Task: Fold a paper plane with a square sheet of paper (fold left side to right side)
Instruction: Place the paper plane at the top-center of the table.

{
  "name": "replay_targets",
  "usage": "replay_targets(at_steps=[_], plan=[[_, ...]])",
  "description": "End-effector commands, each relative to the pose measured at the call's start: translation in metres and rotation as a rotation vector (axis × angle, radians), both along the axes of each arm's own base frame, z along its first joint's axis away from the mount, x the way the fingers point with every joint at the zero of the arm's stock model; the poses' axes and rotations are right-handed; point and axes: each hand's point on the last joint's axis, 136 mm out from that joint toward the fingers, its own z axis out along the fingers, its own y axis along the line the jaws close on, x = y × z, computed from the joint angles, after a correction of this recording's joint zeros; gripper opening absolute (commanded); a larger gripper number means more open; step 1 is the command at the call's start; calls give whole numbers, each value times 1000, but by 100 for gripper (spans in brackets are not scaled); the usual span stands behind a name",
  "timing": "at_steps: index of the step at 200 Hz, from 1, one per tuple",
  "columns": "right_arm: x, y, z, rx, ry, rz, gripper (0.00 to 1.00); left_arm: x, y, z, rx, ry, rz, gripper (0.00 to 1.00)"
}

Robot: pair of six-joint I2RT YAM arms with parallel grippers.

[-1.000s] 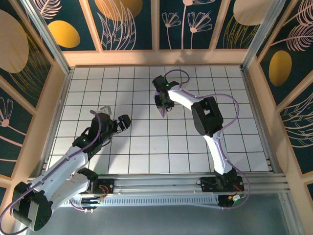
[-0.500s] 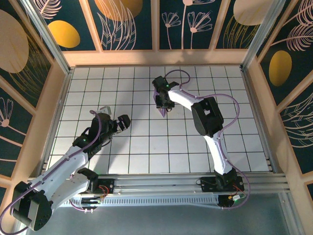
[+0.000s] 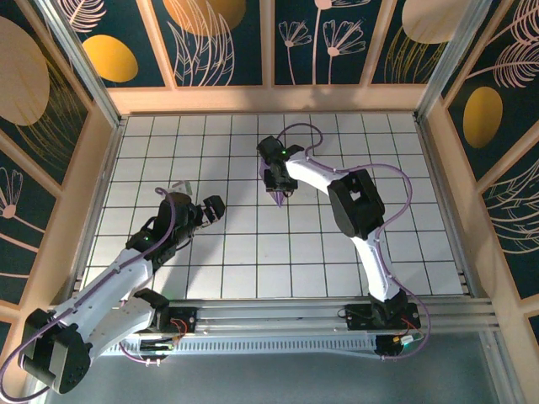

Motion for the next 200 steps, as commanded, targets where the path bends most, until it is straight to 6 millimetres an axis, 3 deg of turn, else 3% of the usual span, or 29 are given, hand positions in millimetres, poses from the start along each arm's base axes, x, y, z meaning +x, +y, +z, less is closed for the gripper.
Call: replay_targets(at_steps=[1,145,200], plan=[[-6,-7,16,-12,-11,-9,43,3,-1,7,7,0,3,92],[-3,-3,37,19,-38,-39,44,8,-7,7,1,15,-10,92],[-5,1,63,37,-67,-18,48,15,-7,17,-4,-5,2,95]])
